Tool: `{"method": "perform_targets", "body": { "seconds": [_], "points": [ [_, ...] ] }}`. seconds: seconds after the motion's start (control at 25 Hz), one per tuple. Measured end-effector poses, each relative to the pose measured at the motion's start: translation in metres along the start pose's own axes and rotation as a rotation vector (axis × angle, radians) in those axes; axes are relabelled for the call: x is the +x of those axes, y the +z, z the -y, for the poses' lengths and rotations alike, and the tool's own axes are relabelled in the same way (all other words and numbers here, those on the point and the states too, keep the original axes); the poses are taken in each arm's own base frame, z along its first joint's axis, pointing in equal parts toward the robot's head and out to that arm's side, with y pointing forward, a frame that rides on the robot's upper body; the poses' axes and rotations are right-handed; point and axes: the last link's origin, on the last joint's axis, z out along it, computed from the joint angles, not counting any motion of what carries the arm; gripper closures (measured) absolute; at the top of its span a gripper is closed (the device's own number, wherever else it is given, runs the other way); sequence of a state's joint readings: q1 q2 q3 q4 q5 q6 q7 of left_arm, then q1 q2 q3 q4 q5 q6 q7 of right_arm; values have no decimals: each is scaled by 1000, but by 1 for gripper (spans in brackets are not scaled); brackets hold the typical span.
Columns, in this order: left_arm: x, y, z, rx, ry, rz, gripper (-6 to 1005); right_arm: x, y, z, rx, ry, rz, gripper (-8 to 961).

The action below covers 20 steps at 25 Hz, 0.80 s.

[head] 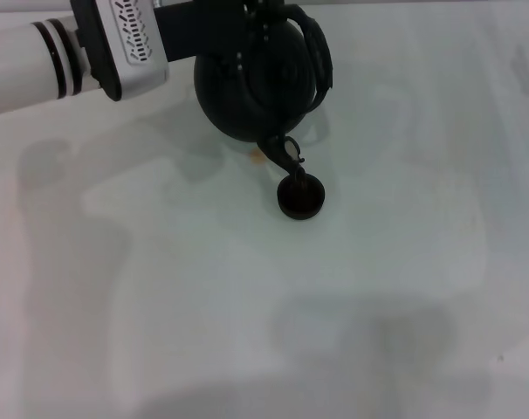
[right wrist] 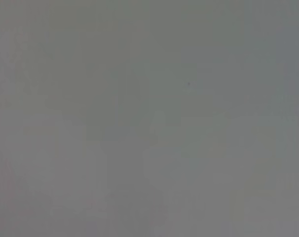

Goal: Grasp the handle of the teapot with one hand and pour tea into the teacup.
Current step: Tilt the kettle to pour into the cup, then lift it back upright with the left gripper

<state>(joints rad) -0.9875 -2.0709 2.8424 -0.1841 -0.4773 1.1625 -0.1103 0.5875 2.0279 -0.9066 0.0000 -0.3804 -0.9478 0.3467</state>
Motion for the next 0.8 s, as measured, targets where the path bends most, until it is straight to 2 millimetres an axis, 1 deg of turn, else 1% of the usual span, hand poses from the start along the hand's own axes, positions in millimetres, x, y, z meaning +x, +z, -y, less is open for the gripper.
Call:
{"method": "perform_targets", "body": {
  "seconds": [0.52,0.8],
  "points": [
    [0,1,-1,-1,0,5,902,-1,0,1,1,-1,1,104],
    [-3,-2,-4,14,-20,7,901,0,0,1,1,-1,-1,104]
  ]
}}
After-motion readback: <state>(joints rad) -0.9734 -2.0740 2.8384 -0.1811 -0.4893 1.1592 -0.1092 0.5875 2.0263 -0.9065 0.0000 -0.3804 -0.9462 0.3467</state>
